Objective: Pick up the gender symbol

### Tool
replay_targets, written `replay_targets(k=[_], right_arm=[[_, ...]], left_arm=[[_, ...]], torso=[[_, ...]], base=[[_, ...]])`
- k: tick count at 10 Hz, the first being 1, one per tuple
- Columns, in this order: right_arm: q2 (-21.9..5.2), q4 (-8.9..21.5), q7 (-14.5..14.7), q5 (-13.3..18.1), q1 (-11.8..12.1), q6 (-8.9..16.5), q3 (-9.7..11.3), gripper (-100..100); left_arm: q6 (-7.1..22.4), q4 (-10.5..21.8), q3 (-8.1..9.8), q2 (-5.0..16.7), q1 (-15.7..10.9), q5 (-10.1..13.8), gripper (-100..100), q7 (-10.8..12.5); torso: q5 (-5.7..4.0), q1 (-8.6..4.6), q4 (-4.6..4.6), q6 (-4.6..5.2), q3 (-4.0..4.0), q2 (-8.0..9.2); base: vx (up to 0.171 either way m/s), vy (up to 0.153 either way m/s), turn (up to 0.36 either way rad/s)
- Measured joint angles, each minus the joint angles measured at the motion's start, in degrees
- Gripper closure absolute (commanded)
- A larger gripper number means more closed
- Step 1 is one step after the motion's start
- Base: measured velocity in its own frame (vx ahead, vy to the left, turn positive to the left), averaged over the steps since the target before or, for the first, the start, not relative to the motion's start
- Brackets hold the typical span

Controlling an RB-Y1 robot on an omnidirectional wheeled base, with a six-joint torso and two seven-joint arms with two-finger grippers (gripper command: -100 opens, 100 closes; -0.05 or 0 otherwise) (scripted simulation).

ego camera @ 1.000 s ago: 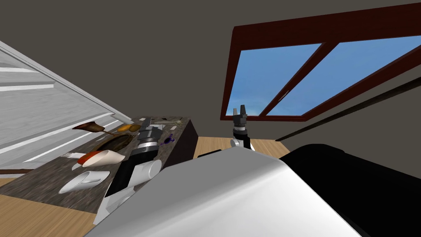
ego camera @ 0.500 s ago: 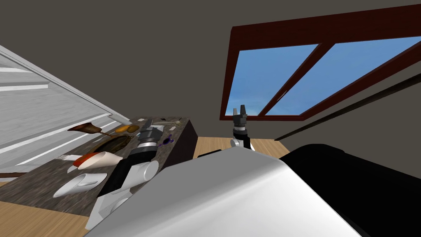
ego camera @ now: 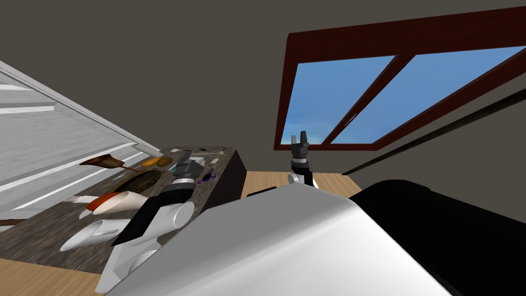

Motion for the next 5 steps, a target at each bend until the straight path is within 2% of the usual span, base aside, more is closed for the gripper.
replay_targets(k=[2, 4, 5], right_arm=[[0.0, 0.0, 0.0, 0.0, 0.0, 0.0, 0.0, 0], [0.0, 0.0, 0.0, 0.0, 0.0, 0.0, 0.0, 0], [0.0, 0.0, 0.0, 0.0, 0.0, 0.0, 0.0, 0]], left_arm=[[3.06, -0.31, 0.3, 0.04, 0.43, 0.66, -100, 0.37], [5.86, 0.1, 1.74, 1.11, 0.31, 2.61, -100, 1.34], [7.47, 0.08, 1.81, 1.05, 0.08, 2.64, -100, 1.48]], torso=[[0.01, 0.02, 0.0, -0.01, 0.0, 0.01], [0.01, 0.03, 0.0, -0.01, -0.01, -0.01], [0.01, 0.03, 0.0, -0.01, 0.0, 0.0]], base=[[0.005, -0.002, -0.018], [0.008, -0.001, -0.007], [0.0, 0.0, 0.0]])
